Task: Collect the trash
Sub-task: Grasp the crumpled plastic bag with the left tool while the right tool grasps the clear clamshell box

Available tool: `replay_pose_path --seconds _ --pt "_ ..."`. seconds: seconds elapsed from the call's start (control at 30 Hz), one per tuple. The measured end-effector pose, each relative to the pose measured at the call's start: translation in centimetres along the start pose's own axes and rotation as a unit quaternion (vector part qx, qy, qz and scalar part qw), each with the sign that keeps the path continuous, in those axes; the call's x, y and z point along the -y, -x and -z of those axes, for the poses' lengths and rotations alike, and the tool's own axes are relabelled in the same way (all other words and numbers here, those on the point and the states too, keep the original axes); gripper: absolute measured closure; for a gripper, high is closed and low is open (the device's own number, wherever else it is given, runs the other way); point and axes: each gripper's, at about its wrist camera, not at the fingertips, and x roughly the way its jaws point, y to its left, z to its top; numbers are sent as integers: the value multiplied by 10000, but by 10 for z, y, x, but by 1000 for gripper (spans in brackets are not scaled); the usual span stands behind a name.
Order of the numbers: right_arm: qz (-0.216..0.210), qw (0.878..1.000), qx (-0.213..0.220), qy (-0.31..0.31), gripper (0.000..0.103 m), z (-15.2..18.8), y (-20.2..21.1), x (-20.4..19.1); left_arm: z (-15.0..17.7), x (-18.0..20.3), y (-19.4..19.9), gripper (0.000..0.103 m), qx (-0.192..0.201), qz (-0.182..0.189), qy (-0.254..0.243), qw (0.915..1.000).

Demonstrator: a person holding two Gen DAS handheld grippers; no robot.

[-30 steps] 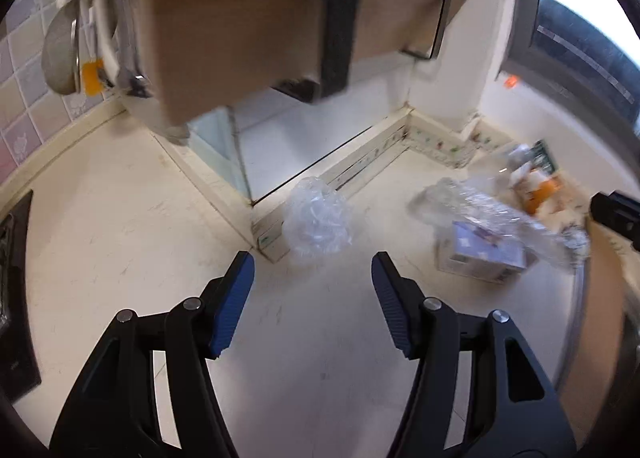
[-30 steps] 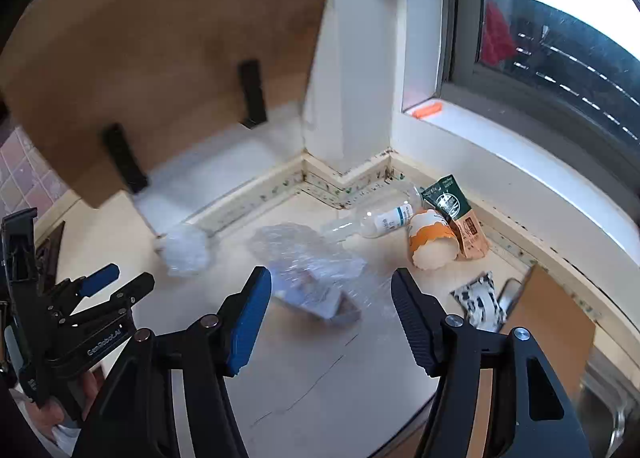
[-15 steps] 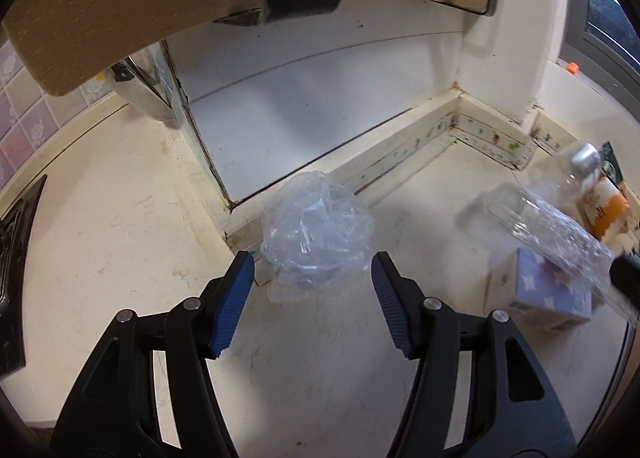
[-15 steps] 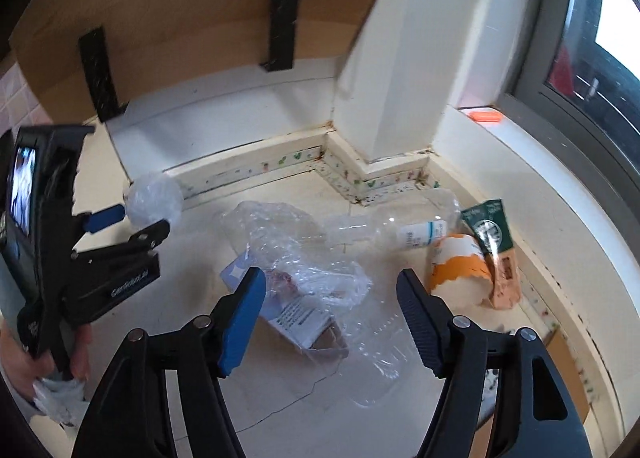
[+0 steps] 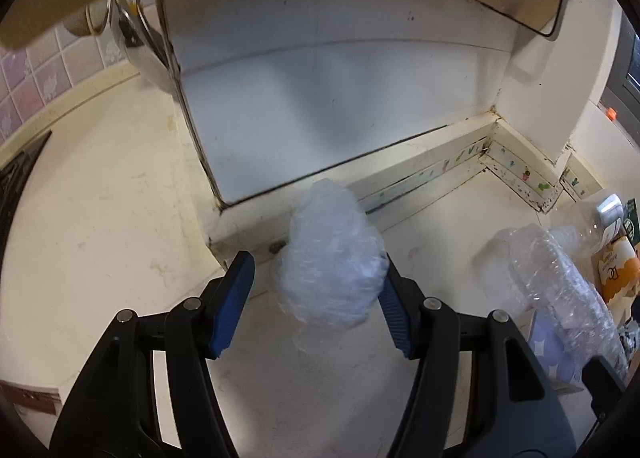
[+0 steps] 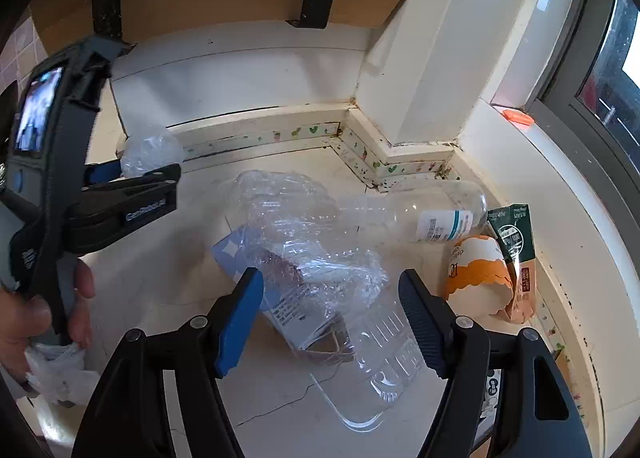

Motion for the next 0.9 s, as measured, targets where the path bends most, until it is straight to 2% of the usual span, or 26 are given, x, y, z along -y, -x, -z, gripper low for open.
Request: replay_pose_path --seconds 0.03,0.1,0.17,0.27,0.5,0.53,0.57,0.6,0.63,0.9 --pt "-58 10000 13 -15 31 0 1 1 0 1 -3 45 -27 13 48 10000" --pt "-139 9999 63 -40 22 2 5 2 0 1 -7 53 -97 51 129 9999" --pt "-97 9999 129 40 21 4 7 2 0 3 -8 63 -81 112 132 9998" --pt "51 9998 67 191 21 6 4 -2 1 6 -9 69 -92 205 146 9996" --pt "375 9985 51 397 21 6 -9 -7 12 -10 8 74 -189 473 251 9984" --pt "404 9983 88 414 23 6 -10 -8 15 -11 11 74 -229 505 245 9982" --pt "446 9979 149 438 31 5 -10 -9 17 -14 15 74 -258 537 236 9979" --pt "446 9979 151 455 44 4 -11 -10 19 -17 19 74 -285 576 232 9977" --pt "436 9979 102 470 51 4 -13 -11 22 -19 23 74 -333 641 216 9972" --pt "739 9959 266 460 66 5 -6 -15 37 -31 66 74 -496 964 -208 9939"
